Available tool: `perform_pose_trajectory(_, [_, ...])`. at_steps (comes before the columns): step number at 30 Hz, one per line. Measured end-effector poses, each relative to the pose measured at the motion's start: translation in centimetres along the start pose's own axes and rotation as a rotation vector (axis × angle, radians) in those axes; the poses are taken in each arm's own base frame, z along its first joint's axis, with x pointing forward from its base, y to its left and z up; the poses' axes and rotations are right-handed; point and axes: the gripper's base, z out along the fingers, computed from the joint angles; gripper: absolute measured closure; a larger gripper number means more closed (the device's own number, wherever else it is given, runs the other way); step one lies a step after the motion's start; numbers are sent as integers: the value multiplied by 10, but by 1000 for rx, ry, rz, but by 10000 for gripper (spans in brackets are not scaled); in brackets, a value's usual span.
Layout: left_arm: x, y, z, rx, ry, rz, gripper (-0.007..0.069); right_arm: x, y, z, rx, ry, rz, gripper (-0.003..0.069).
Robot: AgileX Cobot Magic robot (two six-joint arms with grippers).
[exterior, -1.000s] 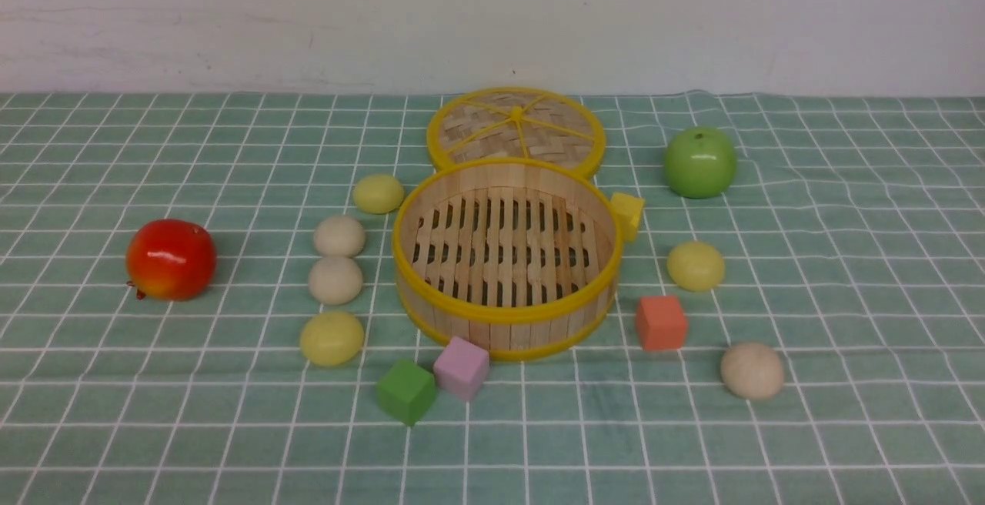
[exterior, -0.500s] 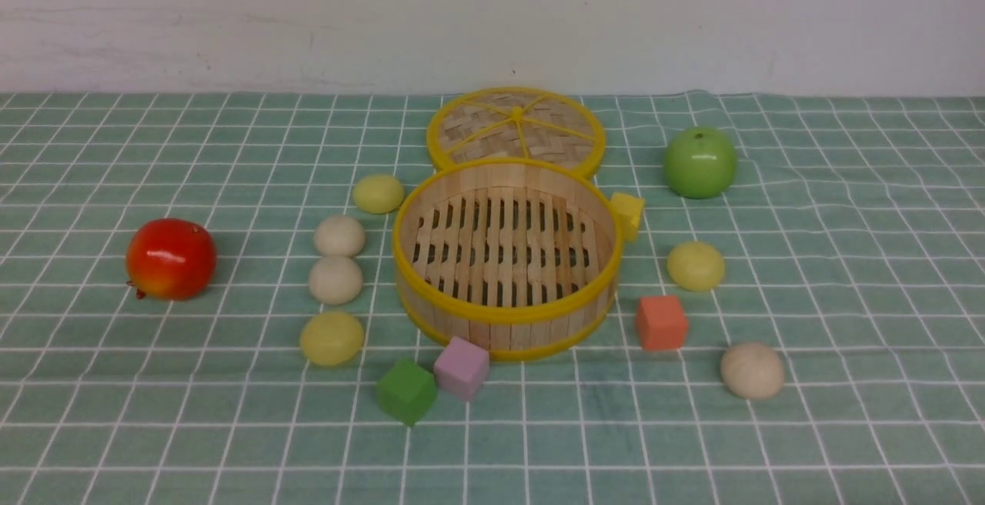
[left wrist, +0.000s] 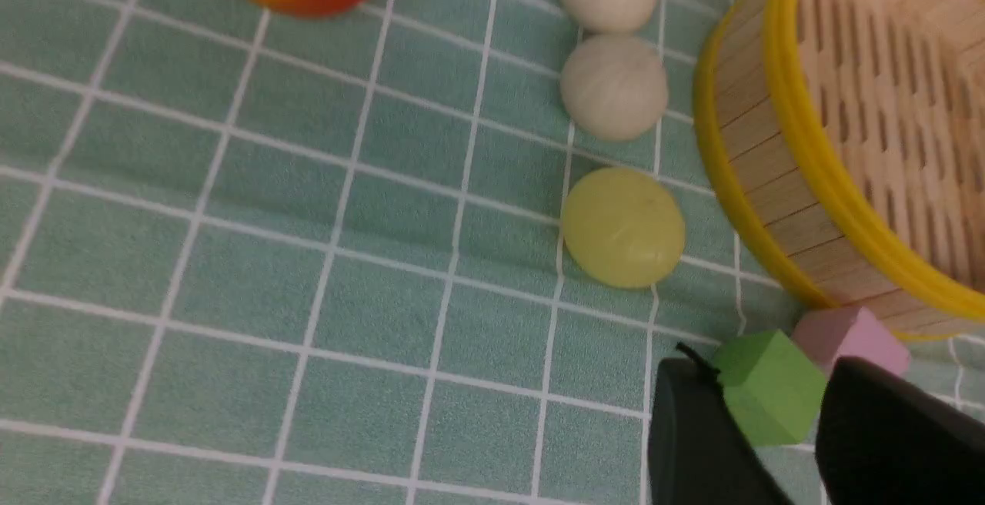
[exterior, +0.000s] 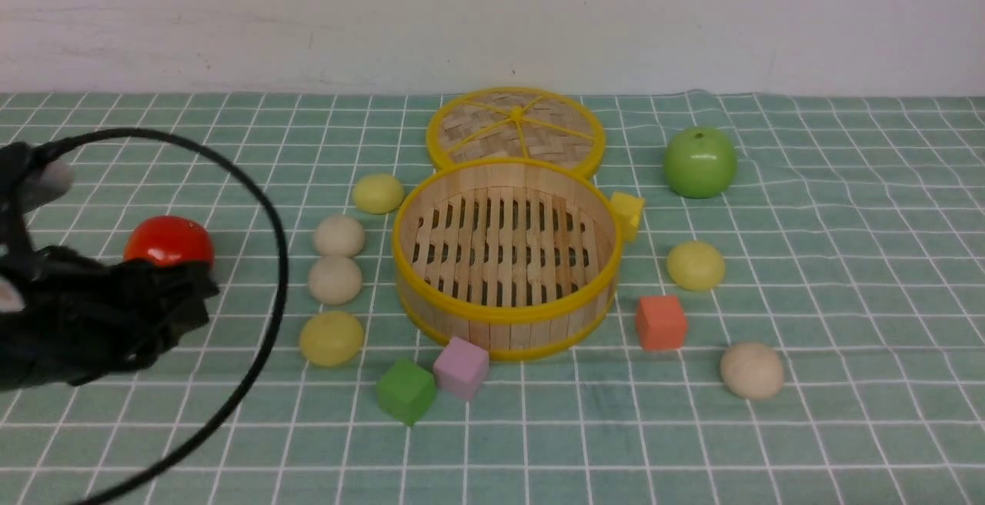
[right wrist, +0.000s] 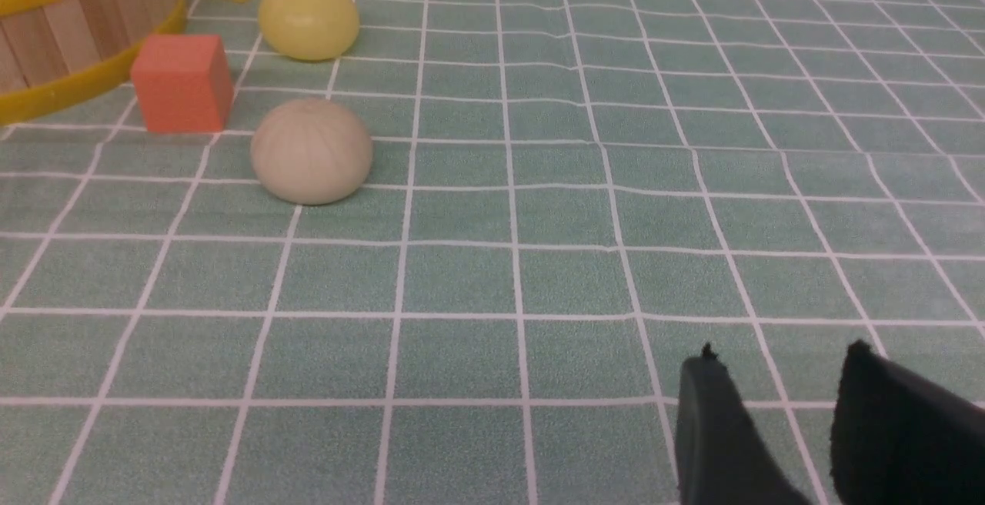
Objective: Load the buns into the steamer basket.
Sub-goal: Use the left arm to grab a steamed stuffed bun
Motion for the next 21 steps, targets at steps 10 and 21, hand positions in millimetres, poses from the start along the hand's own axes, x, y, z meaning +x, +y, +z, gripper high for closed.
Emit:
perform_pose_trajectory(10, [-29, -54, 101, -73, 383, 208, 386, 0, 0, 0, 0, 0, 0, 421])
perform_pose_trajectory(21, [-32, -79, 166, -270, 435, 353, 386, 0, 0, 0, 0, 0, 0, 421])
